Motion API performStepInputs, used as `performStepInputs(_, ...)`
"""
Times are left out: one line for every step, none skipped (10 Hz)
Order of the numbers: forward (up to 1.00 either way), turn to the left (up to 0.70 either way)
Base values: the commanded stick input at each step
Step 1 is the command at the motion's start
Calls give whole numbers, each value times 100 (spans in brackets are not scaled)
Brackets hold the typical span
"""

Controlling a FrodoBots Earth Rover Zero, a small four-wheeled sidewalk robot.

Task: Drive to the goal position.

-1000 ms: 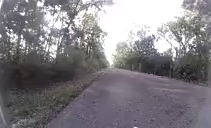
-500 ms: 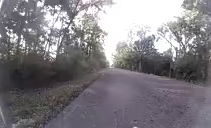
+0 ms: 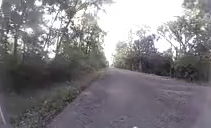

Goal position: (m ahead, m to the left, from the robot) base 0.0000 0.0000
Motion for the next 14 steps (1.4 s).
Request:
performStepInputs(5,0)
performStepInputs(5,0)
performStepInputs(5,0)
performStepInputs(4,0)
performStepInputs(3,0)
performStepInputs(1,0)
performStepInputs(0,0)
performStepInputs(-34,0)
performStepInputs(-69,0)
performStepInputs(-69,0)
performStepInputs(-69,0)
performStepInputs(-69,0)
performStepInputs(-63,0)
performStepInputs(-30,0)
